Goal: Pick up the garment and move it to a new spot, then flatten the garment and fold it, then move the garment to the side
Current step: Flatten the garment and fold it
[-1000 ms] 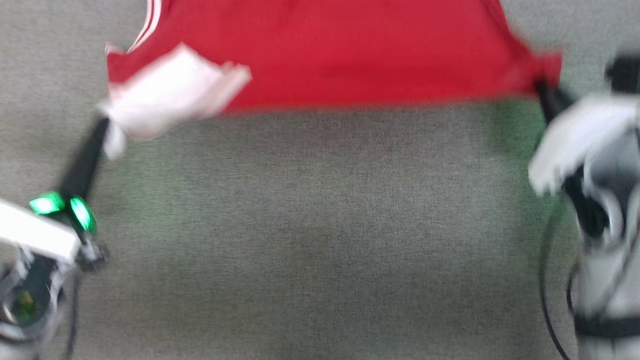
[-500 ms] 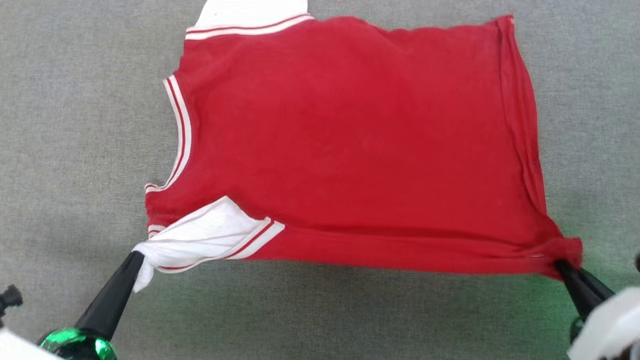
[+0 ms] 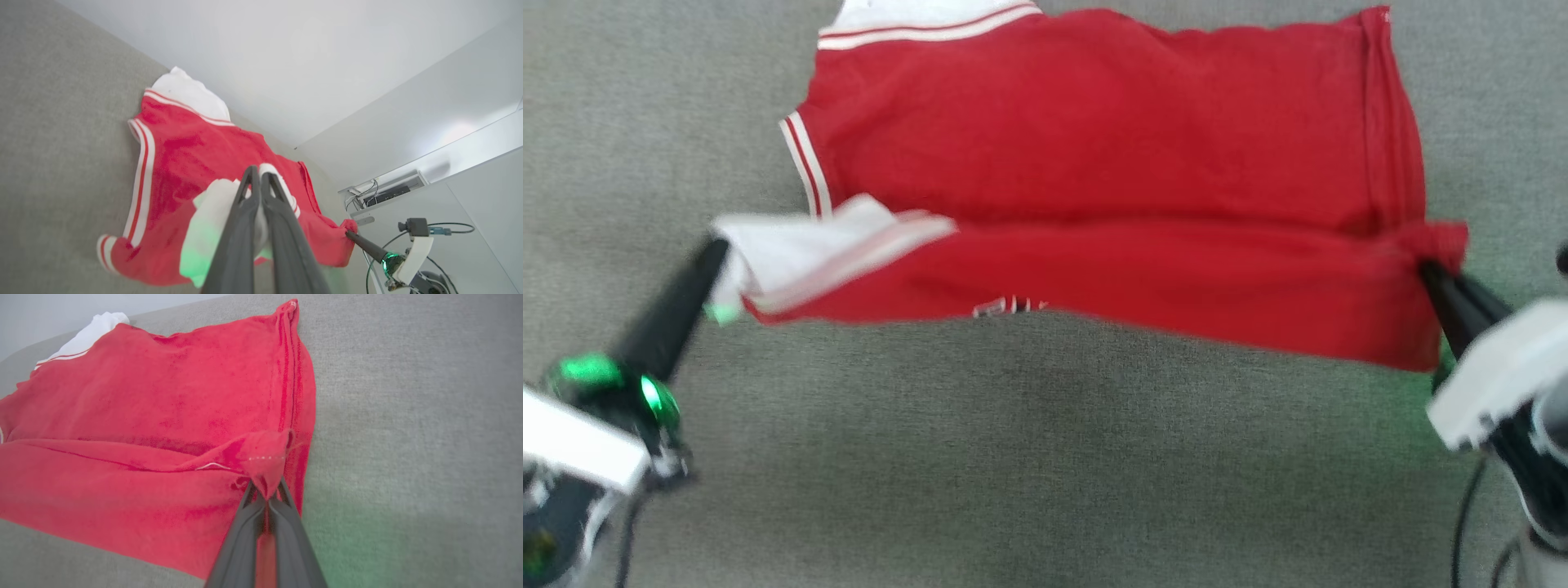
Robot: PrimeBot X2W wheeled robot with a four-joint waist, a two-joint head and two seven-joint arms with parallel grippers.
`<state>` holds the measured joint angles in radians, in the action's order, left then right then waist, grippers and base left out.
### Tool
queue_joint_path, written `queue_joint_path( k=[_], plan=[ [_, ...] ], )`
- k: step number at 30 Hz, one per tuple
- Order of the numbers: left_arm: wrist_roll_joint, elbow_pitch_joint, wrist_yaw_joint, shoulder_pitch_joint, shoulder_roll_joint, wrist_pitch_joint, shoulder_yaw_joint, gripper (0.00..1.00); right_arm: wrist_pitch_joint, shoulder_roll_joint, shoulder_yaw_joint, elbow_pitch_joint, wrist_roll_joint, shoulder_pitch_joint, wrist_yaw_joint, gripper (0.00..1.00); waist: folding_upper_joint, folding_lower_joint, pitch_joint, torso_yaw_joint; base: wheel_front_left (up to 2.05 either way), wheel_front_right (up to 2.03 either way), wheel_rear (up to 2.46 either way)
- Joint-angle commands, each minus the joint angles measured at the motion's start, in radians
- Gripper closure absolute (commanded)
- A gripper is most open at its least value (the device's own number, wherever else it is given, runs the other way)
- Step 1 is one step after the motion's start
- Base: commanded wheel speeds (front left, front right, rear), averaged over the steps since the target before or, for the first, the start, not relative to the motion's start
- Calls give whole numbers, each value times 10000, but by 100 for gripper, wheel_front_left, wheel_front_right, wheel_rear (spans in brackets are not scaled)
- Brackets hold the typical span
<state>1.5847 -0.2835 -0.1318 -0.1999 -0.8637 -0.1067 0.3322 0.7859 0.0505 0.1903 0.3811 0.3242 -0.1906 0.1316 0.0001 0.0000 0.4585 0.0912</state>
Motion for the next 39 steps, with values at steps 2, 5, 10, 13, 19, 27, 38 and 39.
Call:
queue_joint_path(
  k=[2,5,10,13,19,27,38,39],
  plan=[
    [214,492,23,-753,213,393,-145,100,57,14,-104,-563,-177,-800,-18,100,-1,0,343,-77,0,0,0],
    [265,1121,23,-1347,451,792,-244,100,-53,13,-203,-1250,-355,-1586,-18,100,-1,0,704,-143,0,0,0],
    [-211,1848,23,-1935,687,1095,-160,100,-427,16,-369,-2104,-516,-2258,-18,100,-1,0,1230,-179,0,0,0],
    [-445,2243,23,-2189,789,1096,79,100,-606,14,-423,-2554,-674,-2324,-23,100,-1,0,1401,-158,0,0,0],
    [-1272,2952,23,-2662,512,714,1113,84,-1060,11,-601,-3069,-796,-2418,-35,87,-1,0,1402,-213,0,0,0],
    [-2079,3203,23,-3470,-506,-408,2828,0,-1543,28,-622,-2871,-844,-2159,-34,0,-1,0,816,-276,0,0,0],
    [-1919,2129,24,-3892,-3489,-657,4328,0,-1629,9,-425,-2029,-594,-1622,-18,0,-1,0,15,-532,0,0,0],
    [-1913,1933,24,-3863,-3712,-314,4567,0,-1621,12,-414,-1985,-588,-1584,-18,0,-1,0,-6,-547,0,0,0]
  ],
)
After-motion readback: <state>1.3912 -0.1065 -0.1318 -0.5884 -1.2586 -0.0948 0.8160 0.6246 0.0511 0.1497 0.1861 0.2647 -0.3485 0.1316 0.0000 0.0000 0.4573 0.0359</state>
